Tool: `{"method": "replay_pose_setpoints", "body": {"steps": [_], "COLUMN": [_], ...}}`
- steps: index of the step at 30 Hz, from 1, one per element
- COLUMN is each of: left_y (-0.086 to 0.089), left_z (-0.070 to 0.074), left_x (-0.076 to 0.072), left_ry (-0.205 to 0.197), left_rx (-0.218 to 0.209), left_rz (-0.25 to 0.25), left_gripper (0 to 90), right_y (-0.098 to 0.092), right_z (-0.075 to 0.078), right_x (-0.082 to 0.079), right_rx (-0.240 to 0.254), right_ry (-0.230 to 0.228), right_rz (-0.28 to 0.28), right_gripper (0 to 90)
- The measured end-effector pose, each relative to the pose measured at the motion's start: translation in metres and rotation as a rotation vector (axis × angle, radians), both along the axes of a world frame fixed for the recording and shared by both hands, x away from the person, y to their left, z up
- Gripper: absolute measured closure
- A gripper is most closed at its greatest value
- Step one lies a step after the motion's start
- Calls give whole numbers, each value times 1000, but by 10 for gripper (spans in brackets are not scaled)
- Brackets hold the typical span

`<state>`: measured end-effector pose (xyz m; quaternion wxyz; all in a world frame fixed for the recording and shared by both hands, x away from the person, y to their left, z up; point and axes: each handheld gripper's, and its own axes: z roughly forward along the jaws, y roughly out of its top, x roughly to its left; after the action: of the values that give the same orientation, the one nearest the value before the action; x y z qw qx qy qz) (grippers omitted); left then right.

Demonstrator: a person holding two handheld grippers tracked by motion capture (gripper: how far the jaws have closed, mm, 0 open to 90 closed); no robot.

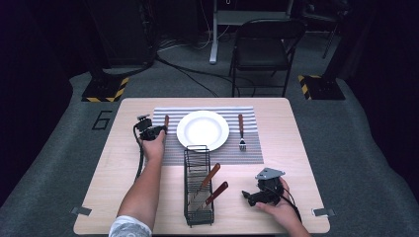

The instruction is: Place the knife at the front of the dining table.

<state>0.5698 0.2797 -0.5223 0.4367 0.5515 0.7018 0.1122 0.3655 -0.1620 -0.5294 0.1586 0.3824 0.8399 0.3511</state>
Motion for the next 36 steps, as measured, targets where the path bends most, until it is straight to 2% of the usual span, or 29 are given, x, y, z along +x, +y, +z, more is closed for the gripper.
{"method": "replay_pose_setpoints", "body": {"steps": [2, 3, 9, 10, 14, 19, 22, 24, 29, 36], "left_y": [1, 1, 6, 9, 13, 11, 8, 7, 8, 13], "left_z": [1, 1, 6, 6, 5, 7, 6, 4, 3, 5], "left_x": [0, 0, -2, -2, -3, -3, -3, -2, -2, -3], "left_ry": [6, -5, -24, -22, 2, -18, -18, -7, -1, -8], "left_rx": [-10, -21, 43, 63, 68, 95, 94, 119, 140, 122], "left_rz": [-17, -11, -19, -22, -20, -70, -71, -70, -70, -78], "left_gripper": [728, 699, 595, 593, 587, 582, 586, 593, 623, 625], "right_y": [0, 0, 0, 0, 0, 0, 0, 0, 0, 0], "right_z": [0, 0, 0, 0, 0, 0, 0, 0, 0, 0], "right_x": [0, 0, 0, 0, 0, 0, 0, 0, 0, 0], "right_rx": [0, 0, 0, 0, 0, 0, 0, 0, 0, 0], "right_ry": [0, 0, 0, 0, 1, 0, 0, 0, 0, 0], "right_rz": [0, 0, 0, 0, 0, 0, 0, 0, 0, 0], "right_gripper": [0, 0, 0, 0, 0, 0, 0, 0, 0, 0]}}
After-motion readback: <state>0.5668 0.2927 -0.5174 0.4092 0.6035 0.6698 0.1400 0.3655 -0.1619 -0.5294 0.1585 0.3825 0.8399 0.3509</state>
